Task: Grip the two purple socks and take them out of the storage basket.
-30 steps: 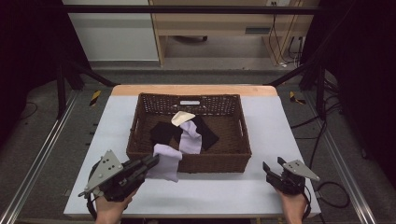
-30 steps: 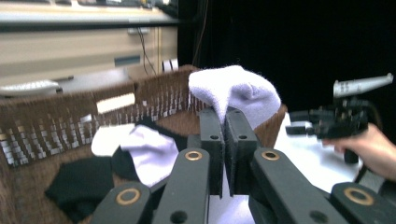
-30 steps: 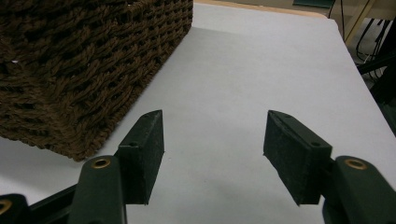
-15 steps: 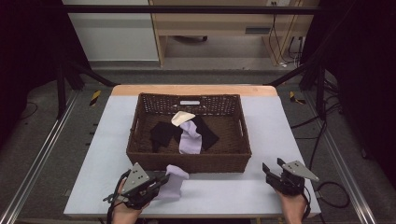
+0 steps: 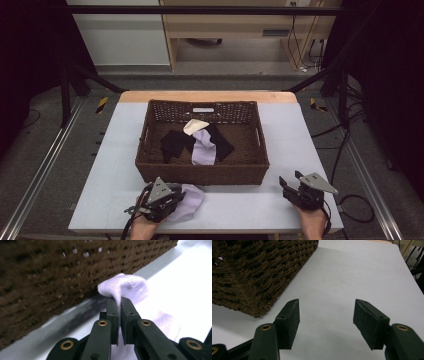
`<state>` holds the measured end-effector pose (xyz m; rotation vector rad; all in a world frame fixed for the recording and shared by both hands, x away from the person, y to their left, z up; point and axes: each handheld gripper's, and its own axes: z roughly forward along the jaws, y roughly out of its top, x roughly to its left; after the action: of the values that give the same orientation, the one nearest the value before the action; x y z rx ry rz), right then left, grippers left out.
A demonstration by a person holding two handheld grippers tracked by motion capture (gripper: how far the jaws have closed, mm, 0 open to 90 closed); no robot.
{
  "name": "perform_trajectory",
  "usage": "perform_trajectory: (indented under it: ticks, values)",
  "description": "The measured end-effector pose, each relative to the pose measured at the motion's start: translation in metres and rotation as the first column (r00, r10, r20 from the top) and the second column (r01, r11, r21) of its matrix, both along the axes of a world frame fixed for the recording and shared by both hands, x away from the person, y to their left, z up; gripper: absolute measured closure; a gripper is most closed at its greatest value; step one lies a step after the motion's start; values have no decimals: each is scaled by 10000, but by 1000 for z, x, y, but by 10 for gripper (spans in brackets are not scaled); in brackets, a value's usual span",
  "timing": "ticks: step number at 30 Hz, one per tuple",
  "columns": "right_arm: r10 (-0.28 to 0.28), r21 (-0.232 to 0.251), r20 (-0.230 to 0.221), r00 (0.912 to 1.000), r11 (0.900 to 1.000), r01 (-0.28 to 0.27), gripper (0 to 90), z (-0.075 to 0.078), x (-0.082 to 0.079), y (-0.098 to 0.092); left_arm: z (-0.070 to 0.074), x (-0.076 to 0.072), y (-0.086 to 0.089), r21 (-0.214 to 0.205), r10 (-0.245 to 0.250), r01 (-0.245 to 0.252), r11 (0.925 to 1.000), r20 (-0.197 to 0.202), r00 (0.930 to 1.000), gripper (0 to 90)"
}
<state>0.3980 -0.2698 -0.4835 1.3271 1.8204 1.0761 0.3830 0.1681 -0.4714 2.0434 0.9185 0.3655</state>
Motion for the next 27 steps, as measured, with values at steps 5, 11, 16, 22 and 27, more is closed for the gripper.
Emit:
perform_trajectory:
  ticks: [5, 11, 16, 22, 27]
  values:
    - [8, 22, 11, 10000, 10000, -8, 378, 0, 0, 0, 4, -3, 2, -183, 177, -173, 9997, 190, 9997, 707]
    - [-12, 48, 69, 10000, 10000, 12, 377, 1, -1, -1, 18, -8, 7, -319, 616, -612, 9976, 124, 9980, 601]
    - [-47, 76, 94, 9999, 10000, 47, 372, 1, -1, -2, 35, -12, 14, -627, 829, -801, 9948, 436, 9956, 545]
    - [-98, 141, 113, 9999, 9999, 96, 368, 1, 1, -2, 62, -7, 19, -1032, 1066, -968, 9899, 934, 9899, 506]
    - [-167, 133, 154, 9997, 9998, 165, 359, 1, 1, -2, 89, 3, 16, -1268, 1226, -1040, 9865, 1495, 9811, 478]
